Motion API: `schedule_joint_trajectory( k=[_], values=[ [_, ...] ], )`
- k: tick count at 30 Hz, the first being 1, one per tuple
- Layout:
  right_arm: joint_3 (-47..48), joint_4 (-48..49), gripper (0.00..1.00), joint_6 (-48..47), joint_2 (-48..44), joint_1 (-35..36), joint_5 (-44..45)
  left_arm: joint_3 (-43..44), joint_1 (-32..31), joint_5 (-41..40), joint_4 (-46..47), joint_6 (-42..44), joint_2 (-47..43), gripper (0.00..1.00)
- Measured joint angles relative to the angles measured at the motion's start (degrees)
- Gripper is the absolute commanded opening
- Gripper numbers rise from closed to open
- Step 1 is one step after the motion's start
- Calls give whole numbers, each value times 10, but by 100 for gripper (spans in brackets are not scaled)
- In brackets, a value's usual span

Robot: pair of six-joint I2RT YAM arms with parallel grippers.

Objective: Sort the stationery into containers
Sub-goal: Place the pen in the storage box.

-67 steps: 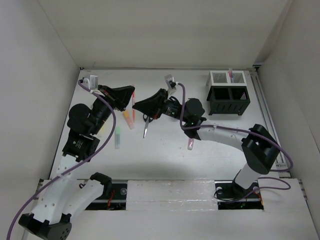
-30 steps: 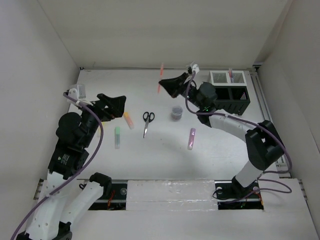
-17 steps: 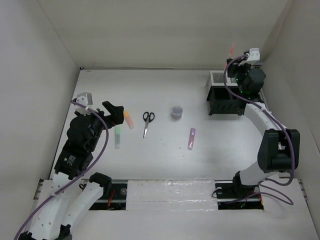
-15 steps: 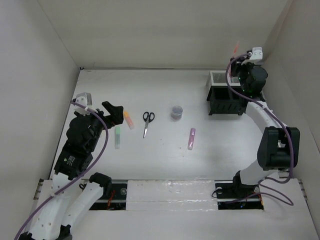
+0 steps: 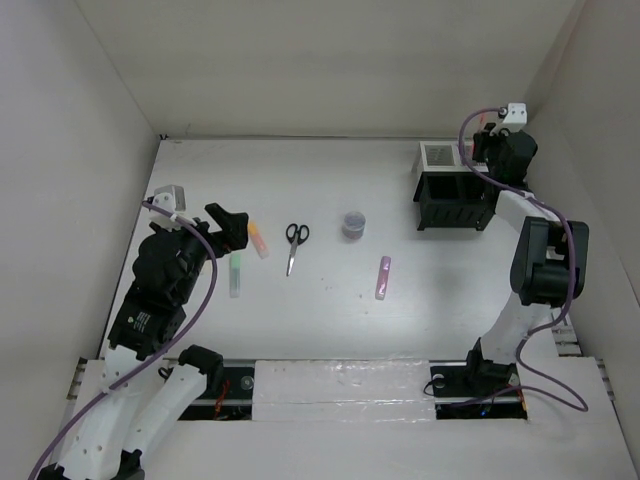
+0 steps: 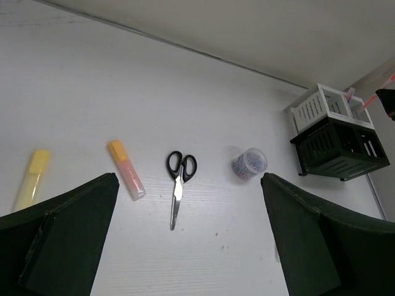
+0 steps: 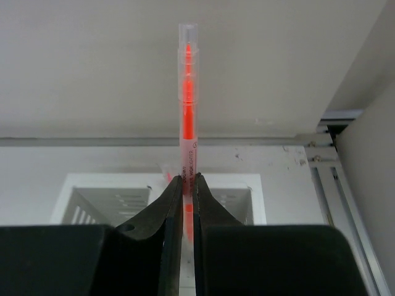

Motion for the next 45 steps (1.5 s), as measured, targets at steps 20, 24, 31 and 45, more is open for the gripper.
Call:
schedule_joint_trajectory(
  k=[20, 24, 31, 45],
  values=[
    [16, -38, 1, 4, 69, -25, -26, 0, 0, 7, 0, 1, 15, 100],
    [16, -46, 8, 5, 69, -31, -26, 0, 0, 5, 0, 1, 17, 100],
    [17, -53, 12, 5, 69, -39, -39, 0, 0, 1, 0, 1, 19, 100],
    [28, -59, 21, 9, 82, -41, -54, 0, 0, 1, 0, 1, 19, 100]
  ],
)
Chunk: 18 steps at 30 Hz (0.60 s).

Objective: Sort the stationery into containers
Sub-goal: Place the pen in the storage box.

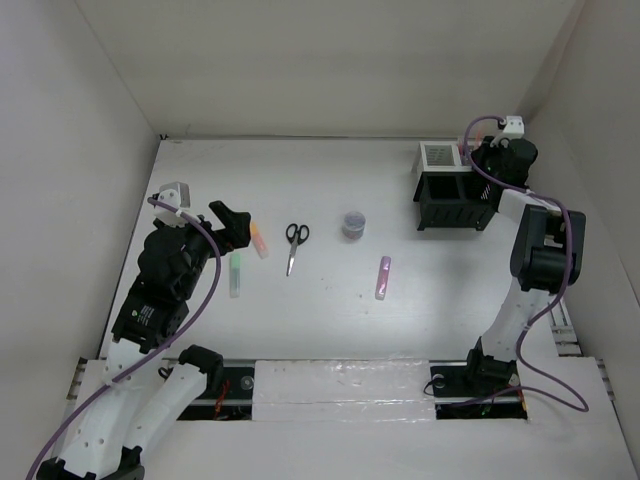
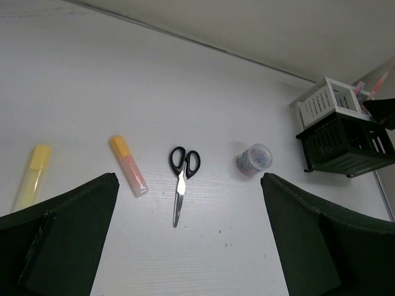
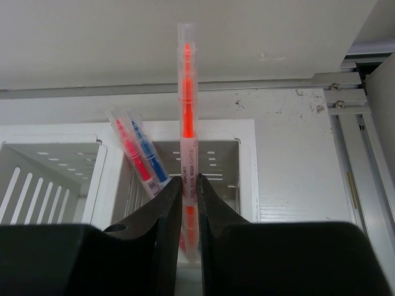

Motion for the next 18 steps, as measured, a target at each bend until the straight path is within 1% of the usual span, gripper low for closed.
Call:
schedule_joint_trajectory(
  k=[3, 5, 10, 16, 18],
  values=[
    [2, 0, 23, 0, 5, 0, -1, 0, 0, 0, 0, 0, 0, 100],
    [3, 0, 27, 1, 5, 0, -2, 0, 0, 0, 0, 0, 0, 100],
    [3, 0, 28, 1, 6, 0, -3, 0, 0, 0, 0, 0, 0, 100],
    [3, 0, 41, 1, 5, 0, -4, 0, 0, 0, 0, 0, 0, 100],
    [3, -1, 41, 1, 4, 0, -5, 0, 0, 0, 0, 0, 0, 100]
  ],
)
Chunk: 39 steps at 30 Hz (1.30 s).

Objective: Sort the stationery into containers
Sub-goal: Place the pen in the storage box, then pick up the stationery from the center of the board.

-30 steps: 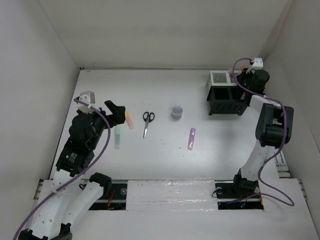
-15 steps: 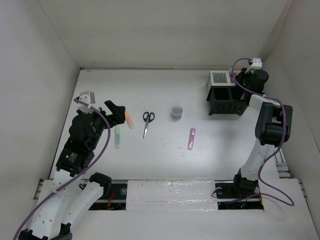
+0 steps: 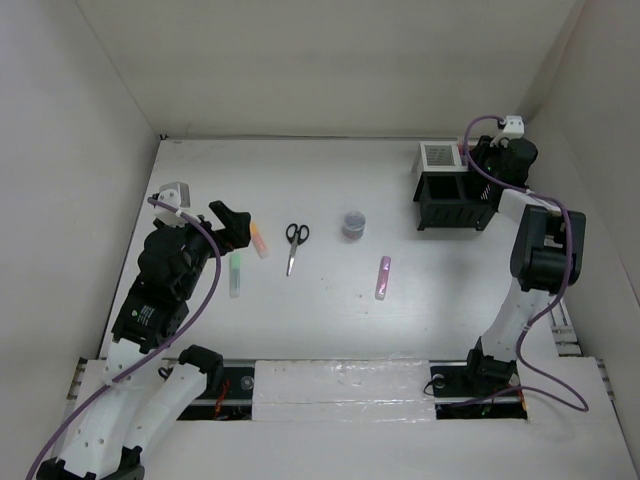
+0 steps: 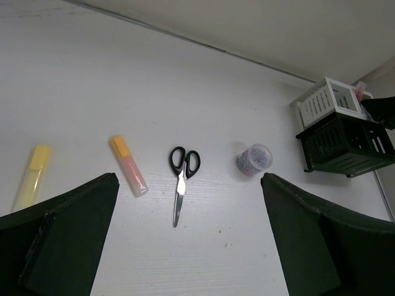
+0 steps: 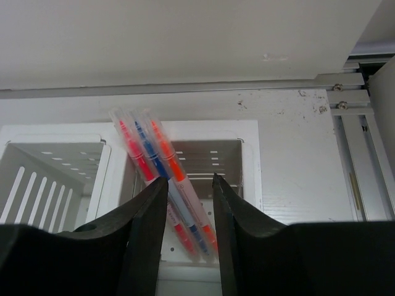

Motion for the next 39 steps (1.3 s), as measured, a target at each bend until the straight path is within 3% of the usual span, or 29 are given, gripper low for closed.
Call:
schedule_joint_trajectory(
  k=[10, 14, 17, 20, 21, 27, 31, 39],
  values=[
    [-27, -12, 44, 4, -70, 13, 8, 0, 0, -5, 0, 0, 1, 100],
    [-37, -11, 50, 5, -115, 30, 22, 0, 0, -16, -1, 0, 5, 100],
    [-51, -12, 61, 5, -152, 52, 40, 0, 0, -31, -3, -4, 16, 100],
    [-53, -26, 94, 3, -181, 91, 61, 0, 0, -56, -14, -13, 39, 100],
    [-53, -35, 100, 2, -191, 109, 71, 0, 0, -61, -17, -16, 48, 100],
    [-74, -102, 100, -11, -249, 270, 172, 2, 0, -85, -37, -29, 98, 100],
    [-119, -136, 100, -1, -287, 362, 186, 3, 0, -104, -50, -39, 109, 100],
    [-100, -258, 100, 40, -222, 441, 216, 9, 0, -122, -61, -47, 116, 100]
  ],
)
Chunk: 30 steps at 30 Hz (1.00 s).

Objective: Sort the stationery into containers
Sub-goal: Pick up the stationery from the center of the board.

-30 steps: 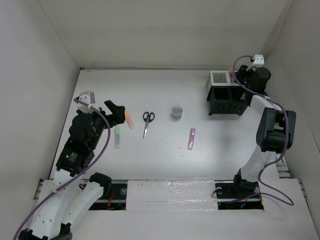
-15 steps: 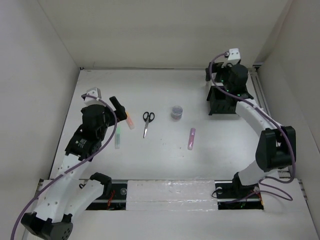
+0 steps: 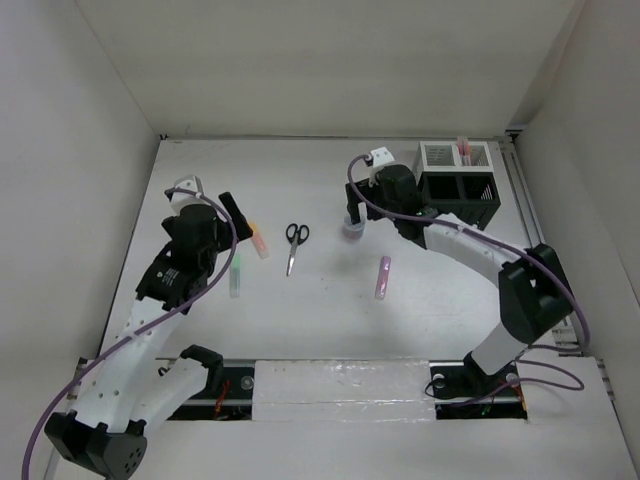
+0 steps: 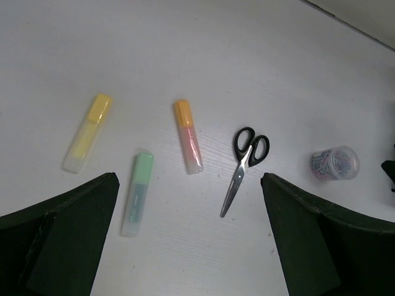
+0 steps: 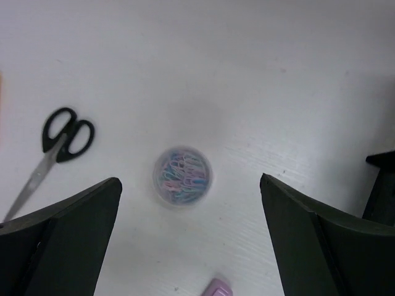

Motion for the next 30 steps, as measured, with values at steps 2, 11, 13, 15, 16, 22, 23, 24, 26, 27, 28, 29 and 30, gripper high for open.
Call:
schedule_joint_trajectory(
  k=[2, 11, 13, 15, 16, 22, 23, 24, 26, 27, 28, 29, 30],
  values=[
    [24, -39, 100, 7, 38, 2, 9, 0, 0, -4, -1, -1, 4, 100],
    [88, -133, 99, 20, 137, 38, 47, 1, 0, -12, -9, -5, 6, 100],
    [97, -139, 97, 20, 149, 45, 47, 1, 0, -11, -9, -5, 6, 100],
    [109, -140, 96, 20, 163, 48, 46, 1, 0, -11, -9, -5, 6, 100],
    [112, -140, 96, 21, 169, 48, 46, 1, 0, -11, -9, -5, 6, 100],
    [116, -140, 95, 24, 193, 45, 47, 1, 0, -11, -9, -5, 5, 100],
    [118, -140, 93, 24, 197, 44, 47, 1, 0, -11, -9, -5, 5, 100],
    [120, -140, 91, 24, 201, 44, 47, 1, 0, -11, -9, -5, 5, 100],
    [123, -141, 85, 24, 204, 43, 47, 1, 0, -11, -9, -5, 4, 100],
    [125, -141, 82, 24, 205, 43, 47, 1, 0, -11, -9, -5, 4, 100],
    [127, -141, 82, 24, 205, 43, 47, 1, 0, -11, -9, -5, 4, 100],
    [129, -141, 79, 25, 205, 43, 47, 1, 0, -11, -9, -5, 3, 100],
    [133, -141, 77, 24, 205, 43, 47, 1, 0, -11, -9, -5, 3, 100]
  ],
)
